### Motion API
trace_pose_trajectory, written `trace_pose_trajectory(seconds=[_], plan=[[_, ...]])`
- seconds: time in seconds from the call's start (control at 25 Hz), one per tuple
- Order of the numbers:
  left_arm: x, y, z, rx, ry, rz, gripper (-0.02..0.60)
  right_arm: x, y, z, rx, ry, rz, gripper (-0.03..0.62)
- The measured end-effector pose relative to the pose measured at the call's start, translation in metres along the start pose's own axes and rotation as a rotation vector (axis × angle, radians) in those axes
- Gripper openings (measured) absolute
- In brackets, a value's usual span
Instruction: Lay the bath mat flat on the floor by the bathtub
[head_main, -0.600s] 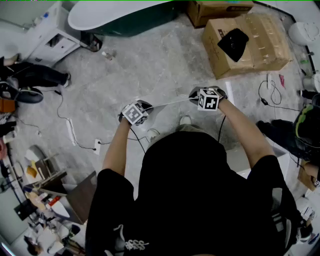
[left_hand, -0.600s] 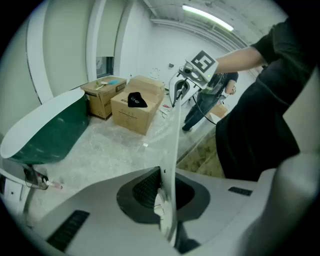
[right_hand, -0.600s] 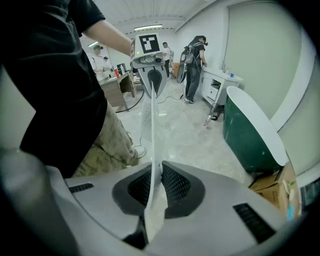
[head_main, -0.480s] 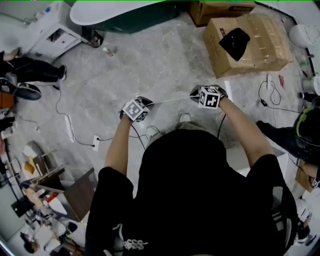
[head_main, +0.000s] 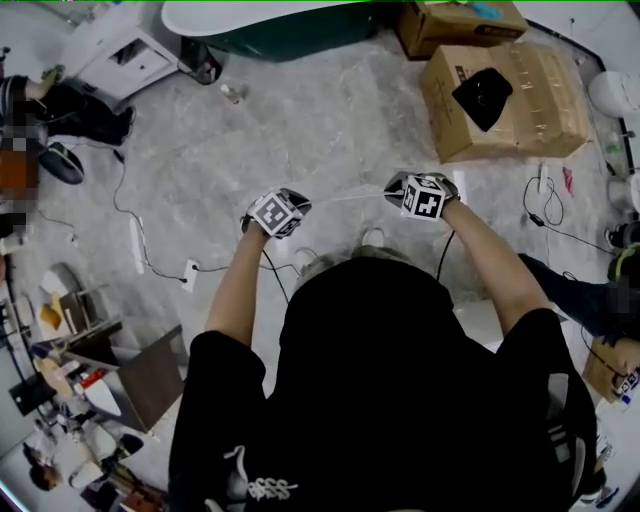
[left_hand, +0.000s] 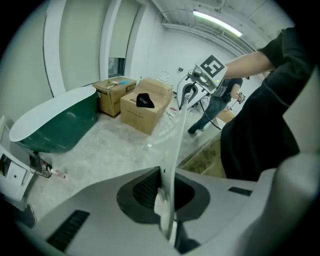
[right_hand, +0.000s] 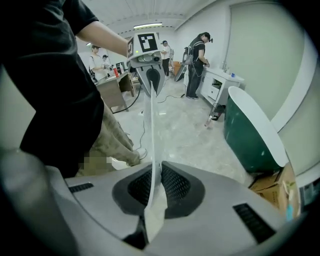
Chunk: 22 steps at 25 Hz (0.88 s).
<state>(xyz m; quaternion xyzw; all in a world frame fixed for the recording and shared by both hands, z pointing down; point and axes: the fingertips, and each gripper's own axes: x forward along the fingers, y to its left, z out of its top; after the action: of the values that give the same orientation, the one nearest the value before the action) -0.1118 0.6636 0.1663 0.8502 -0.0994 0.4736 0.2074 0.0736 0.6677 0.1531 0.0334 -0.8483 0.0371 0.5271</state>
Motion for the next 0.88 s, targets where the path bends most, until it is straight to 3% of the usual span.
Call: trace_pose_trajectory(seconds=[0.2, 0.4, 0.88], plan=[[0.009, -0.004, 0.014, 0.03, 0.033, -0.003, 0.026, -0.001, -0.003, -0.02, 0.045, 0.015, 0.043, 0.031], [0.017, -0.006, 0.03, 0.008, 0.026, 0.0, 0.026, -0.007, -0.007, -0.036, 0.044, 0.017, 0.059, 0.031], [0.011, -0.004, 0.094, 0.034, 0.019, 0.078, 0.026, -0.038, -0.038, -0.066, 0.004, 0.0, -0.023, 0.031]])
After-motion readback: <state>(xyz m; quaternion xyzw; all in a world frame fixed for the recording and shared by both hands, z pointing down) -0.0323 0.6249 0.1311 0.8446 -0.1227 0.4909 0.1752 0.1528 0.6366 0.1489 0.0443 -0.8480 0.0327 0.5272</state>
